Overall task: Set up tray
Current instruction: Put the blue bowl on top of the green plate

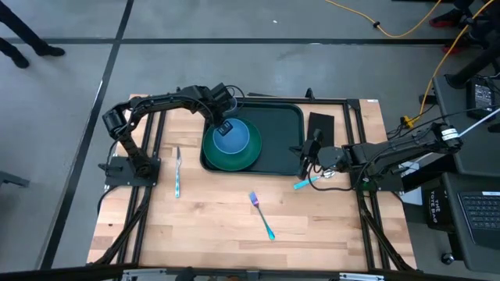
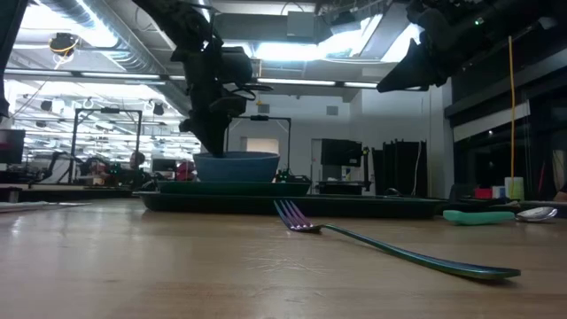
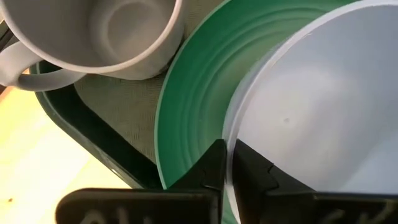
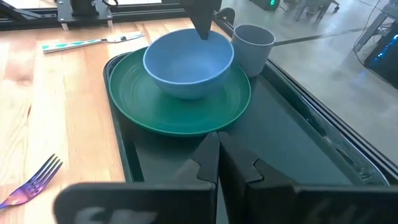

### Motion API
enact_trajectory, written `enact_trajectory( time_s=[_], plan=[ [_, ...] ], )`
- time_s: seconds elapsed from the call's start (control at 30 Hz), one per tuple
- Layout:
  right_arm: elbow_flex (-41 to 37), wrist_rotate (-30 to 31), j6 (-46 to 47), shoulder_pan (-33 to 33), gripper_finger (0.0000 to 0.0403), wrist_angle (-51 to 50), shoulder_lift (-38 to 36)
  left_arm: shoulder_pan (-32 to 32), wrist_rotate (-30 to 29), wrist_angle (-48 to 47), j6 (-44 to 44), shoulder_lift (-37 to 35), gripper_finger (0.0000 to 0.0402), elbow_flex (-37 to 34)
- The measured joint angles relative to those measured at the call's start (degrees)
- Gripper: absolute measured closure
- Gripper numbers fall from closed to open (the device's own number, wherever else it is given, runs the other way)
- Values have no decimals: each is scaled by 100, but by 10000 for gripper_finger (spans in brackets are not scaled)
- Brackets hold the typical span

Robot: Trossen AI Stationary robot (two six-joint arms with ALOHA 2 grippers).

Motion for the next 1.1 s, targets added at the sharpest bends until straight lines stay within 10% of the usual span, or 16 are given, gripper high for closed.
enact_trajectory(
  time_s=[1.1],
  plan=[
    [0, -1, -10, 0, 393, 23, 2, 0, 2, -52, 372, -4, 275, -4]
  ],
)
